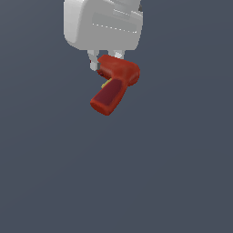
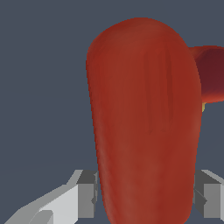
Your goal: Pick up the object and move it to a goal position.
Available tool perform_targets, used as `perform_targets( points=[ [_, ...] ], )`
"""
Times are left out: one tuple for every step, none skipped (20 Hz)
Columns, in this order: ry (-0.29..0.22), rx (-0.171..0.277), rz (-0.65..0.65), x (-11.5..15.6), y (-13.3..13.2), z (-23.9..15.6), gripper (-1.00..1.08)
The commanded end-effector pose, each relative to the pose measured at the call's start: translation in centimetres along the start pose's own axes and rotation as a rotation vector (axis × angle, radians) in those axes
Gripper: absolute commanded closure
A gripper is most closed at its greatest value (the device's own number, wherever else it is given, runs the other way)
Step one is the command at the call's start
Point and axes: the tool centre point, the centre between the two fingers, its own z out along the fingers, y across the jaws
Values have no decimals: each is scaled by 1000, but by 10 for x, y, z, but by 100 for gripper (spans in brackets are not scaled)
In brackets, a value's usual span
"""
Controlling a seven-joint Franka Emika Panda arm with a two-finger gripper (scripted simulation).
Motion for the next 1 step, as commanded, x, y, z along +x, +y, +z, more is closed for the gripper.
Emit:
perform_targets(
  points=[
    [3,-4,1,0,2,-4,108]
  ],
)
